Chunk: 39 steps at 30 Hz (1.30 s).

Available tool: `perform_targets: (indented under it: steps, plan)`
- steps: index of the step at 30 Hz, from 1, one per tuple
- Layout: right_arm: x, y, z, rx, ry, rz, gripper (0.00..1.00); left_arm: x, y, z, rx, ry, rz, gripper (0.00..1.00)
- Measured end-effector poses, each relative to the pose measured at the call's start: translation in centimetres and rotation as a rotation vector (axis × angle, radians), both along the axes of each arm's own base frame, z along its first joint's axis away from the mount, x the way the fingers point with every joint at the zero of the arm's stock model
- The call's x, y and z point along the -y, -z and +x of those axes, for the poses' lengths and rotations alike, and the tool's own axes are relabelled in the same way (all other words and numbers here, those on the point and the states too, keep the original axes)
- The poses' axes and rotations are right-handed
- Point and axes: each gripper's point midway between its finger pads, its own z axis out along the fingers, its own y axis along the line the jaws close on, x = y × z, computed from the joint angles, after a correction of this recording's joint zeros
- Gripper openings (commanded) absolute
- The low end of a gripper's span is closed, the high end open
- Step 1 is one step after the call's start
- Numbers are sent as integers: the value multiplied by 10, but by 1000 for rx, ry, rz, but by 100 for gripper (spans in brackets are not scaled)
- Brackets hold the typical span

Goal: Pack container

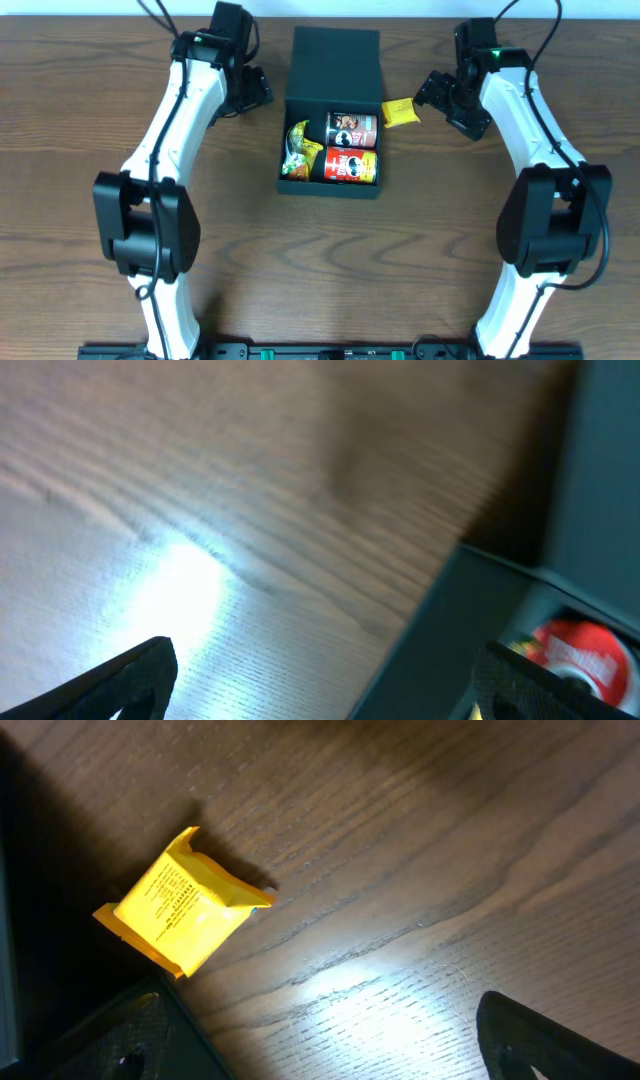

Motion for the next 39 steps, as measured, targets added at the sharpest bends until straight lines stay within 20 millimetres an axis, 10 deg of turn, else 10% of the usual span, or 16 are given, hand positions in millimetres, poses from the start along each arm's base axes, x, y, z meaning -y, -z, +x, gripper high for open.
perform_targets:
  steps: [11,19,25,39]
  plan:
    - [0,0,-1,-3,0,0,99,21,96,-16,-233,2,-31,64]
    - [0,0,-1,-3,0,0,99,55,96,-21,-219,149,-19,70]
    - [0,0,0,-1,0,0,98,72,95,-24,-206,235,1,93]
    - [-7,23,35,74,160,78,94,-5,58,-19,-208,152,68,96]
